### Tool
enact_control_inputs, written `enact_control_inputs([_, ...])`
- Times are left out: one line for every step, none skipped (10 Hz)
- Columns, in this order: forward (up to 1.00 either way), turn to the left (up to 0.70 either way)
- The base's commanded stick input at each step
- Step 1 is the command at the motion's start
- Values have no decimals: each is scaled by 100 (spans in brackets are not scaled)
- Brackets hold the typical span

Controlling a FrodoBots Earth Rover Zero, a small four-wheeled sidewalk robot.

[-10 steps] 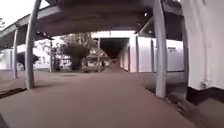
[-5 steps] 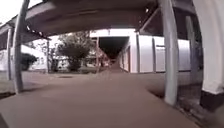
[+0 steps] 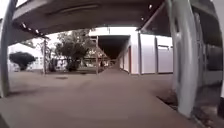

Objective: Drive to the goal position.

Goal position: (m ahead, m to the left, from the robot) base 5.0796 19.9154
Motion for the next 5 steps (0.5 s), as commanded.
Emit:
enact_control_inputs([85,0])
enact_control_inputs([85,0])
enact_control_inputs([85,0])
enact_control_inputs([85,0])
enact_control_inputs([85,12])
